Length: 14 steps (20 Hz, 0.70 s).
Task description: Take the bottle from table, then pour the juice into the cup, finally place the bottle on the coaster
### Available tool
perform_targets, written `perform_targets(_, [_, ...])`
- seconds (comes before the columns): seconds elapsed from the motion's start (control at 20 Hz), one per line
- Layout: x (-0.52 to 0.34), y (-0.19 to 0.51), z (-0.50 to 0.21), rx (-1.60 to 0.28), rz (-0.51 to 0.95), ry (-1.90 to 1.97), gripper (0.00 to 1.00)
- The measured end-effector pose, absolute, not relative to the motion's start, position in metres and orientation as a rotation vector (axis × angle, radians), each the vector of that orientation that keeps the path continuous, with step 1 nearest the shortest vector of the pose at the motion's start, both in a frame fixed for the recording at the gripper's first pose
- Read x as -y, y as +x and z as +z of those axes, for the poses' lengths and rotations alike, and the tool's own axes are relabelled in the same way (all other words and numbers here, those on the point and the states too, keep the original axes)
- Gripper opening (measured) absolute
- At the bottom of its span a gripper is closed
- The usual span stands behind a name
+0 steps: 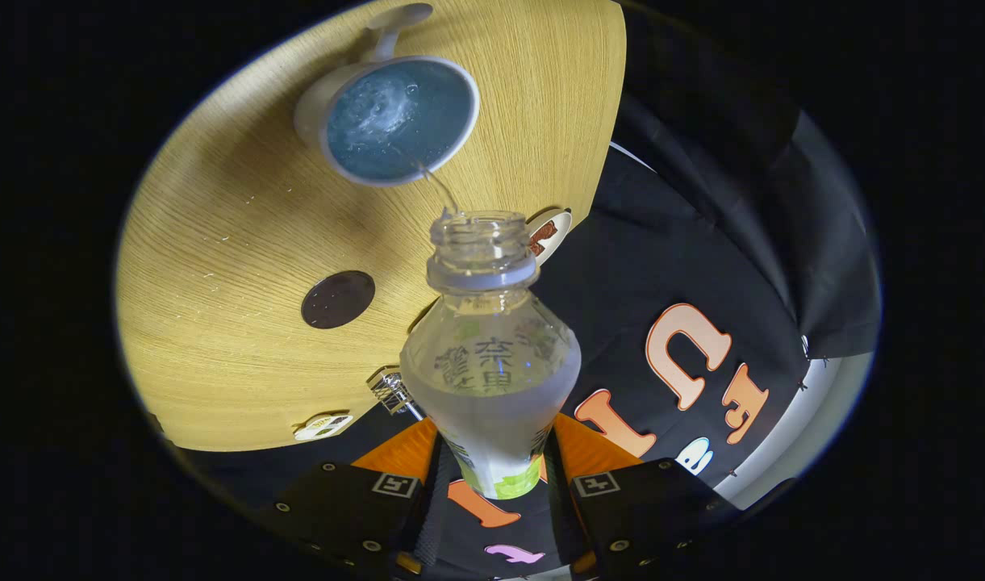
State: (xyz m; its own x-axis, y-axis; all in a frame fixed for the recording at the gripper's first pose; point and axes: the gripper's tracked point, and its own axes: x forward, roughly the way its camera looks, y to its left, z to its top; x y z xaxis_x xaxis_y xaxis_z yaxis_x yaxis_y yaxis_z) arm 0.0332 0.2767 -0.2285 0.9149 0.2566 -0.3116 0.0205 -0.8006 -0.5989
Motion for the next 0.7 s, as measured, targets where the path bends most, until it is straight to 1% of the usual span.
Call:
perform_targets(0.45, [-0.269,0.028,-0.228,0.179,0.504,-2.42,0.55])
perform_targets(0.7, [-0.258,0.028,-0.232,0.114,0.505,-2.326,0.55])
